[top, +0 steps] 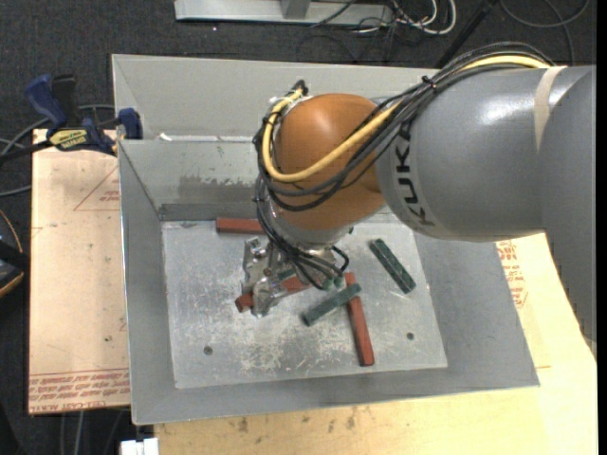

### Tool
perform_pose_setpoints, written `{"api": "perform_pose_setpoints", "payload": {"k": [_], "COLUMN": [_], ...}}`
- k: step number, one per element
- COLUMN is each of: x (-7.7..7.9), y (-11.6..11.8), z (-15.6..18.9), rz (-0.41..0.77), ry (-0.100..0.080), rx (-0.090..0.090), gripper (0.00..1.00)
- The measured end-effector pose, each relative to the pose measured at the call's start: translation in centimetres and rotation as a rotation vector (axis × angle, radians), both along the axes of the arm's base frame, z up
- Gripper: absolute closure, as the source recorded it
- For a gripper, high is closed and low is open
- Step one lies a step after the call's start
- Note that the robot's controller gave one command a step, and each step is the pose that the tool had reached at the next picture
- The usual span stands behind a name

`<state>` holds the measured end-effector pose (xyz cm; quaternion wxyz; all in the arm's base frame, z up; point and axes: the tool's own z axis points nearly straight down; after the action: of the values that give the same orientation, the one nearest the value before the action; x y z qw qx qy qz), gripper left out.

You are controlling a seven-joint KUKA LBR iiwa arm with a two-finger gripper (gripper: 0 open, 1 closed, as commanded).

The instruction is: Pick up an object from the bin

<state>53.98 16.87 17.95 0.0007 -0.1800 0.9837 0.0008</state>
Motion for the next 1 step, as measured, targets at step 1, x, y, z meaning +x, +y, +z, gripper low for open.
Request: {"api": "perform_pose_setpoints", "payload": {"k": [1], "x": [-0.06], "y": [-0.02], "z": [0.13], "rz": [0.001], "ry": [0.001], "rx": [0.0], "gripper": [1.0]}}
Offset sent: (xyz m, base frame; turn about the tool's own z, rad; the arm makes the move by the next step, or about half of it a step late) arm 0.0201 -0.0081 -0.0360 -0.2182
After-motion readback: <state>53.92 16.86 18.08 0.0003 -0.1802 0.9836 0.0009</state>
